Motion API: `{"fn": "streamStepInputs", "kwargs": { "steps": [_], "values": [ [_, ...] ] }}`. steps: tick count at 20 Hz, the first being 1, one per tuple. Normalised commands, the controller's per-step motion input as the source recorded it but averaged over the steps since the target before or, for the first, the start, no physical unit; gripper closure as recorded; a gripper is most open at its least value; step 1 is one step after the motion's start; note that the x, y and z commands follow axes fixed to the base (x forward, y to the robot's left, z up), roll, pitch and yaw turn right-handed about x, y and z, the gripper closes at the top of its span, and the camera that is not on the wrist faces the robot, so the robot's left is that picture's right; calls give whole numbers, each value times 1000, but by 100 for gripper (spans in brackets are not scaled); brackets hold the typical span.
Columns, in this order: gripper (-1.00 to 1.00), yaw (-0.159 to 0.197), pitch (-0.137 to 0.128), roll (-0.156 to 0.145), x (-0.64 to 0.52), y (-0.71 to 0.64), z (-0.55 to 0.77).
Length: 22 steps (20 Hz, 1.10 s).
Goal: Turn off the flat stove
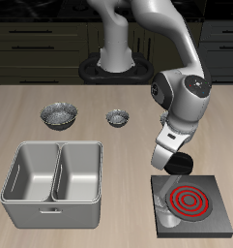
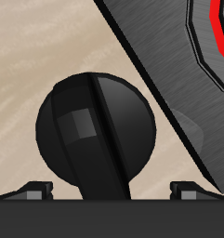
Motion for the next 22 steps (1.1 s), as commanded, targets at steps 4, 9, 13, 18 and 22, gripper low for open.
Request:
{"fn": "streamStepInputs", "kwargs": {
  "steps": [4,9,13,18,22],
  "values": [
    [-100,-22,44,27,-15,38,-147],
    [100,-14,40,74,-74,111,-146],
    [100,-13,-3,83,-70,109,8],
    [100,-32,-20,39,-10,43,166],
    [100,-85,-25,11,65,-70,204]
  ]
}}
